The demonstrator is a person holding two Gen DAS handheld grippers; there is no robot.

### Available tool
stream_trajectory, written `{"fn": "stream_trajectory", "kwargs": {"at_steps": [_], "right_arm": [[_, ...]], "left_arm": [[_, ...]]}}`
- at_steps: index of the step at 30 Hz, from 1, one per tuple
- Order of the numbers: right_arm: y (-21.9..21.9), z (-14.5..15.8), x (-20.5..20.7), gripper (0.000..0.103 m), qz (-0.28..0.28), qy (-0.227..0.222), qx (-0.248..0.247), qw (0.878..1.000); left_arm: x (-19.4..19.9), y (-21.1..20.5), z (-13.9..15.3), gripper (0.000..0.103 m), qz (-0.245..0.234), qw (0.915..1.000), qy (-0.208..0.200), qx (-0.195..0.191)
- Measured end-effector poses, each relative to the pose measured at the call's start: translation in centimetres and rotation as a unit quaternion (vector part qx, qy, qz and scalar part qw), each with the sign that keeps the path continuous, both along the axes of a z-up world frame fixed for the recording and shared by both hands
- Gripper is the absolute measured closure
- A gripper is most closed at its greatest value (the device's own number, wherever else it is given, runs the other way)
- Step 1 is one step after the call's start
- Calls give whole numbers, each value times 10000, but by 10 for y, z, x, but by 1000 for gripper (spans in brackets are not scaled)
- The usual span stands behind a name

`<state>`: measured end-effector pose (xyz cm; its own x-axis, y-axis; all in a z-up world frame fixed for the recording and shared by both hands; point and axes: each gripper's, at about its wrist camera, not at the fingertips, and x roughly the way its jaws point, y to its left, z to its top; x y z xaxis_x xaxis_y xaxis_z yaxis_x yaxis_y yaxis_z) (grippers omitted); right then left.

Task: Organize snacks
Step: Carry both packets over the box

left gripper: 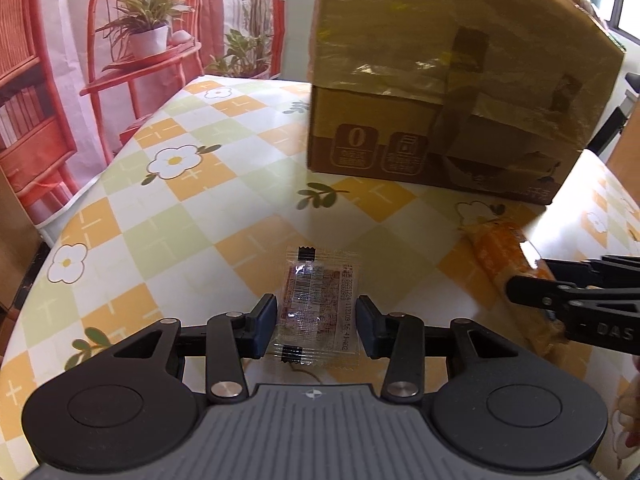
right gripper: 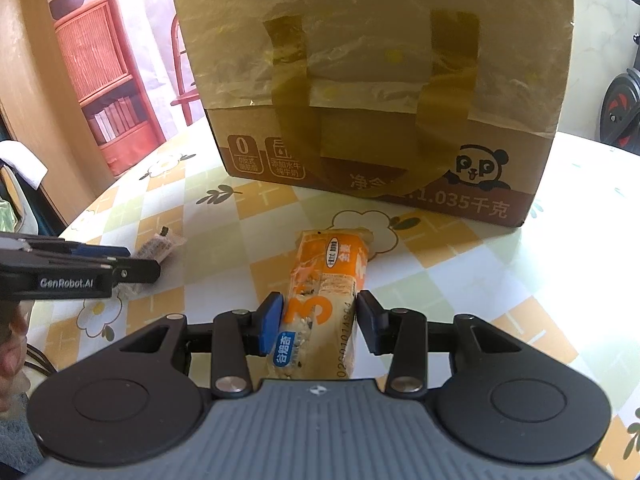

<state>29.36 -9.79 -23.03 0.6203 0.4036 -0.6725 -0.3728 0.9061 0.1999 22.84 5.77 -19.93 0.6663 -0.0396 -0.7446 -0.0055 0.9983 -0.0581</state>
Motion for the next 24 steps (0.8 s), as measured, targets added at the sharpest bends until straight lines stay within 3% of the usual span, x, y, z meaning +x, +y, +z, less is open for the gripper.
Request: {"fn": "stream_trajectory", "kwargs": {"at_steps": [7, 12, 19, 24], "right_arm": [[-3, -4, 7, 59, -45, 170, 178, 9997], [-10, 4, 2, 60, -93, 55, 402, 9991], [-12, 41, -3, 61, 20, -504, 559, 9972], [-14, 92, -3, 61, 174, -1175, 745, 9901]], "left_arm": [[-4, -2, 10, 57, -81, 9998, -146, -80], [-3, -3, 24, 57, -143, 9992, -341, -136], [2, -6, 70, 57, -378, 9951, -872, -282], [9, -4, 122, 57, -549, 9859, -1484, -541]]}}
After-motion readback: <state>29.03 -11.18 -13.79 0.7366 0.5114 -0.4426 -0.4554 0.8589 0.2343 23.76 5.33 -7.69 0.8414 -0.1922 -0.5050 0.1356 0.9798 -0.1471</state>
